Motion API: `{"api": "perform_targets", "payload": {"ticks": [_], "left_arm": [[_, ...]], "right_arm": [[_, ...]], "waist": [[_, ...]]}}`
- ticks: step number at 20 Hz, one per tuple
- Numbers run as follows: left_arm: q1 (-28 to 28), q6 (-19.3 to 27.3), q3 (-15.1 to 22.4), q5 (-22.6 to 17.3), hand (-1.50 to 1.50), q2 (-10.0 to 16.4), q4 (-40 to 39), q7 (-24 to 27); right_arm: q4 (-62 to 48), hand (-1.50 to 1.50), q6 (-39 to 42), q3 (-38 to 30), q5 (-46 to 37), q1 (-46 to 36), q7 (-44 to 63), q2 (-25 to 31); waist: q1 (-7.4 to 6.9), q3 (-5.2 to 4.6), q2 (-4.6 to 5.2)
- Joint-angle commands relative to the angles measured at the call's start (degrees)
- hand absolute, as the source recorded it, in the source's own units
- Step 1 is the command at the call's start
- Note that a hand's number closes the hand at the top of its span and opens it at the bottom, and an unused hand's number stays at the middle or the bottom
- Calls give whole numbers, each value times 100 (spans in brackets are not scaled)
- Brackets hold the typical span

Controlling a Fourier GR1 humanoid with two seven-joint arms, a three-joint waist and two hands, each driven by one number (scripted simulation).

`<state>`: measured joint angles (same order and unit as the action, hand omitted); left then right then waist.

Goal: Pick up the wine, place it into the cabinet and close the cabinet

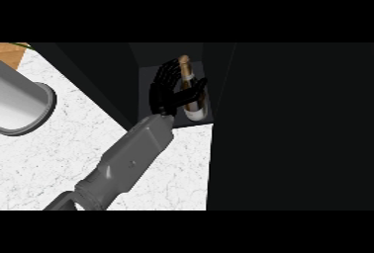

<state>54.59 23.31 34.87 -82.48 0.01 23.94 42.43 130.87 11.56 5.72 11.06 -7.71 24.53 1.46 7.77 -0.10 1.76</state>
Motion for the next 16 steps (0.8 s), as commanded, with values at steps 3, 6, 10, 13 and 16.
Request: {"api": "perform_targets", "payload": {"ticks": [3, 6, 10, 13, 16], "left_arm": [[63, -66, 115, -402, -150, -1, -109, 208], [188, 140, 208, -560, -150, -1, -159, 272], [426, 410, 397, -560, -150, -1, -401, 204], [470, 501, 723, -340, -150, -1, -571, 257], [557, 592, 937, -256, -150, -1, -485, 294]], "right_arm": [[142, -150, -5, -33, 36, 138, 95, 46], [-49, -150, 82, -85, 76, 35, -64, 63], [-78, -150, 77, -138, 124, 14, -101, 53], [131, -150, 27, 8, 79, 95, -20, -2], [69, -150, -3, -150, 129, 7, 37, 57]], "waist": [[-54, 1, -13], [25, 2, 27], [-35, 6, 17], [-70, 5, -8], [-111, 5, -19]]}}
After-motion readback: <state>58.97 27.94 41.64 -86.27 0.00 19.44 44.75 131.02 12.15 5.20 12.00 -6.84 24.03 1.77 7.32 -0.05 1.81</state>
